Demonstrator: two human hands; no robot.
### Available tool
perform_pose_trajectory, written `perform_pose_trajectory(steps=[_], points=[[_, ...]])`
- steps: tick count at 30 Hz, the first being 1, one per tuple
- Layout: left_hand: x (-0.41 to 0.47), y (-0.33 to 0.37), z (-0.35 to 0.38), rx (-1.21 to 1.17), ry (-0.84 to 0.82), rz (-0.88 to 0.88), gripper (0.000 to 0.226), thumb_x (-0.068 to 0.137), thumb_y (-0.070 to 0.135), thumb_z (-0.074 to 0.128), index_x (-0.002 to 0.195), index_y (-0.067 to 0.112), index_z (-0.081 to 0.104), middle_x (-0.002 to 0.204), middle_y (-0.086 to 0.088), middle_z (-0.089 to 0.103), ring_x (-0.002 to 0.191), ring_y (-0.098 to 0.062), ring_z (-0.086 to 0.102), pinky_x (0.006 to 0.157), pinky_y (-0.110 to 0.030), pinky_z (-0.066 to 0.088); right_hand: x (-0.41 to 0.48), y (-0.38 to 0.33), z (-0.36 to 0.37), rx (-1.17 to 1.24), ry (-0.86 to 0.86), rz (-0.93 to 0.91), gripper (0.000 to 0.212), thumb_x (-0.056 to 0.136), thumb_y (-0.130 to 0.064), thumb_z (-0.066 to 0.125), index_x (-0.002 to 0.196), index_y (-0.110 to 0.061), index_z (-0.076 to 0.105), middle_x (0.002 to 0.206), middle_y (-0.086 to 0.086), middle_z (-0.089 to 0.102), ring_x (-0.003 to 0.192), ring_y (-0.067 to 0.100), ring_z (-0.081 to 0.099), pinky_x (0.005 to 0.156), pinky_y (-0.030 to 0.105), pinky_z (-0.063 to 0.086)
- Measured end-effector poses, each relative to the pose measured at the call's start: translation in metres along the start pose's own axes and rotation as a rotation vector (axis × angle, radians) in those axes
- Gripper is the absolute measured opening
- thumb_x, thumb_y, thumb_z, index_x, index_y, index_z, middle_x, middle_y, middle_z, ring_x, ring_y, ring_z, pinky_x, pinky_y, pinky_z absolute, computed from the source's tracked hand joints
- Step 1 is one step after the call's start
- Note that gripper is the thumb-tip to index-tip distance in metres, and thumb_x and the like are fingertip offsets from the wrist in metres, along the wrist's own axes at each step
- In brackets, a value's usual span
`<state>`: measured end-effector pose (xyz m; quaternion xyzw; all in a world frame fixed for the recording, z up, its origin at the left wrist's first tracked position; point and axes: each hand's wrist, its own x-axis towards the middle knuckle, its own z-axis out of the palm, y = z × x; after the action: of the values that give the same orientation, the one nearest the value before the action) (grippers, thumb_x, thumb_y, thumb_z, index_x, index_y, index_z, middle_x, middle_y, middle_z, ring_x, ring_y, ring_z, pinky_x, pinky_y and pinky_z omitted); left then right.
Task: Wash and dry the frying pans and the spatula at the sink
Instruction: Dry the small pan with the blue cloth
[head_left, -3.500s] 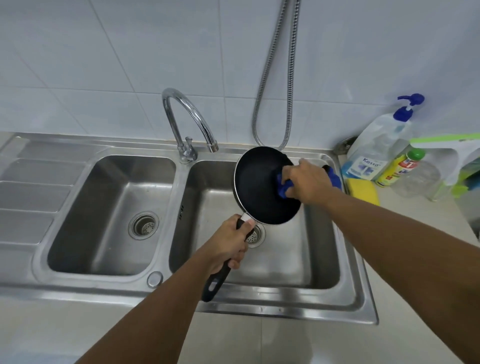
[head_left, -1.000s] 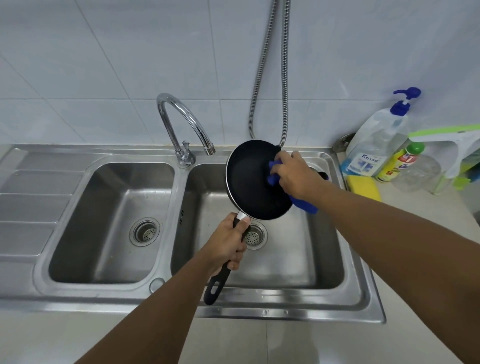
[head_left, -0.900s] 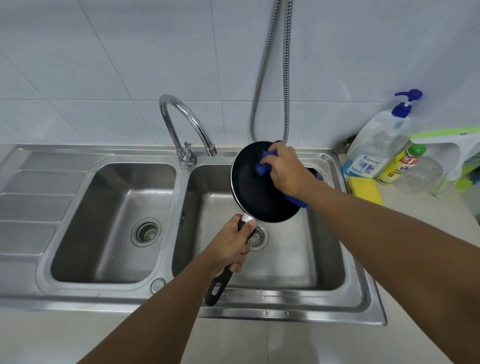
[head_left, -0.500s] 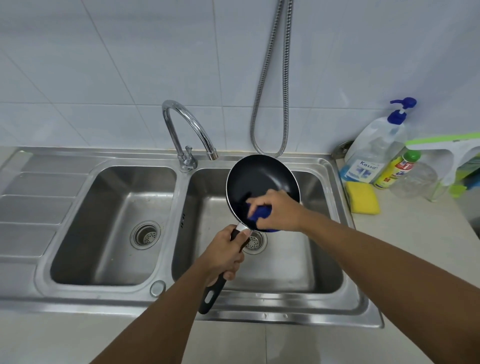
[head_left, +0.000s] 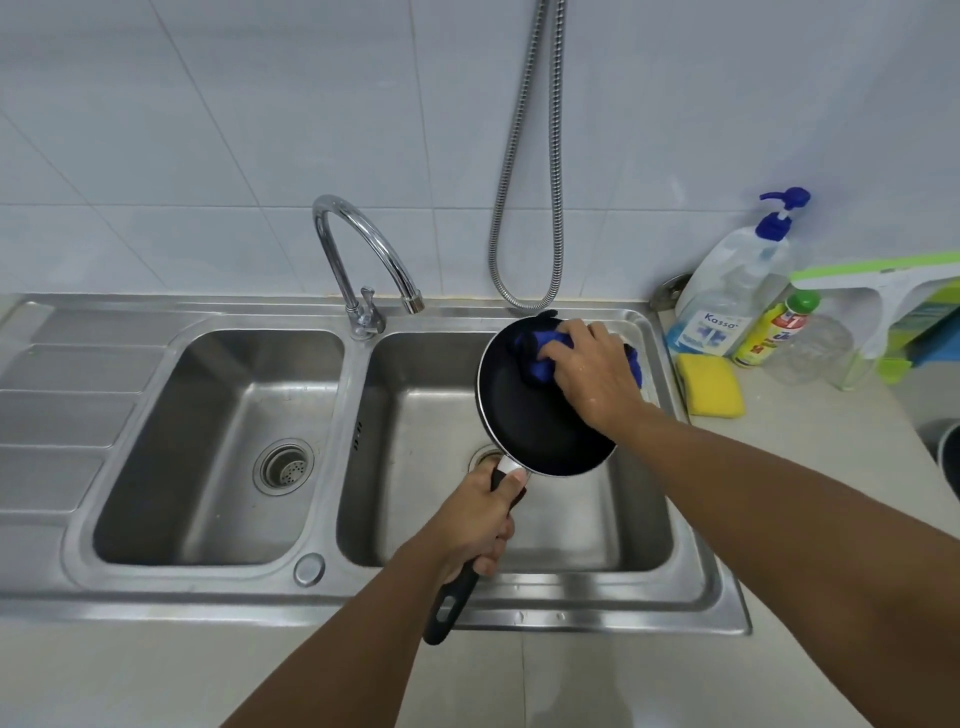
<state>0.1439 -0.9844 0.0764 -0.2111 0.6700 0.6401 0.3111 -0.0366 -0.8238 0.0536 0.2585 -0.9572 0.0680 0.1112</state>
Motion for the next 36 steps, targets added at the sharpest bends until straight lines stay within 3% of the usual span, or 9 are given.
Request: perform_pose_trajectory(steps=[4,7,9,13,17,20,29,32,36], points=[[0.006,0.002,0.004,0.003,0.014,0.008,0.029,0.106,0.049,0.046,0.108,0.020,0.049,0.061,0.002,0.037,0.044,-0.010,0.028,0.038,-0.023,0.026,-0.005,-0.035,0.001,0.547,0.034,0.049,0.026,0.083,-0.011,0.065,0.107,-0.018,0.071,0.119,0.007,0.059,0.105,0.029,0.056,0.094,0.040,0.045],[0.007,0.002,-0.007,-0.014,0.048,0.002,0.028,0.107,0.048,0.045,0.106,0.021,0.050,0.059,0.002,0.038,0.044,-0.010,0.028,0.036,-0.023,0.027,-0.020,-0.055,-0.001,0.792,-0.167,-0.034,0.035,0.078,-0.015,0.075,0.112,-0.023,0.071,0.114,-0.007,0.065,0.102,0.008,0.061,0.094,0.025,0.047],[0.005,-0.001,-0.014,-0.027,0.065,-0.022,0.028,0.108,0.047,0.044,0.105,0.020,0.049,0.059,0.001,0.038,0.043,-0.010,0.027,0.036,-0.022,0.025,-0.026,-0.051,-0.003,0.838,-0.348,-0.046,0.038,0.075,-0.017,0.075,0.109,-0.032,0.071,0.108,-0.015,0.068,0.095,0.001,0.063,0.091,0.024,0.049],[0.006,-0.007,-0.013,-0.055,0.094,-0.034,0.027,0.108,0.048,0.044,0.106,0.021,0.050,0.062,0.000,0.038,0.044,-0.010,0.027,0.037,-0.022,0.025,-0.029,-0.024,-0.012,0.531,-0.599,-0.145,0.034,0.069,-0.021,0.070,0.098,-0.039,0.071,0.103,-0.015,0.068,0.093,0.010,0.063,0.088,0.031,0.050],[0.014,-0.005,0.004,-0.105,0.122,-0.016,0.027,0.108,0.047,0.043,0.110,0.021,0.050,0.062,-0.001,0.038,0.043,-0.011,0.029,0.038,-0.022,0.026,-0.041,0.008,-0.013,0.264,-0.379,-0.063,0.037,0.068,-0.020,0.068,0.102,-0.032,0.074,0.106,-0.001,0.067,0.091,0.026,0.064,0.090,0.035,0.047],[0.019,-0.001,0.021,-0.114,0.113,0.000,0.028,0.108,0.046,0.044,0.111,0.020,0.049,0.061,-0.002,0.041,0.042,-0.011,0.032,0.038,-0.023,0.029,-0.060,0.033,-0.015,0.307,-0.200,0.199,0.037,0.071,-0.018,0.070,0.107,-0.027,0.072,0.104,0.004,0.064,0.091,0.032,0.060,0.086,0.034,0.047],[0.026,0.008,0.074,-0.200,0.135,0.025,0.027,0.109,0.041,0.043,0.106,0.014,0.045,0.063,-0.005,0.049,0.043,-0.015,0.039,0.041,-0.026,0.035,-0.117,0.084,-0.024,0.291,0.104,0.566,0.035,0.082,-0.019,0.068,0.116,-0.023,0.068,0.111,0.008,0.057,0.095,0.034,0.053,0.076,0.040,0.049],[0.029,0.009,0.079,-0.238,0.177,0.024,0.026,0.111,0.037,0.040,0.103,0.013,0.044,0.062,-0.006,0.049,0.042,-0.016,0.039,0.039,-0.025,0.035,-0.139,0.103,-0.023,0.186,0.024,0.678,0.037,0.089,-0.025,0.063,0.126,-0.023,0.061,0.120,0.009,0.052,0.100,0.033,0.051,0.071,0.042,0.051],[0.029,0.007,0.085,-0.245,0.195,0.033,0.026,0.111,0.036,0.040,0.102,0.012,0.044,0.060,-0.005,0.049,0.042,-0.016,0.039,0.040,-0.025,0.035,-0.169,0.116,-0.010,0.022,-0.191,0.722,0.061,0.094,-0.038,0.061,0.145,-0.016,0.040,0.122,0.013,0.060,0.102,0.034,0.058,0.085,0.043,0.046]])
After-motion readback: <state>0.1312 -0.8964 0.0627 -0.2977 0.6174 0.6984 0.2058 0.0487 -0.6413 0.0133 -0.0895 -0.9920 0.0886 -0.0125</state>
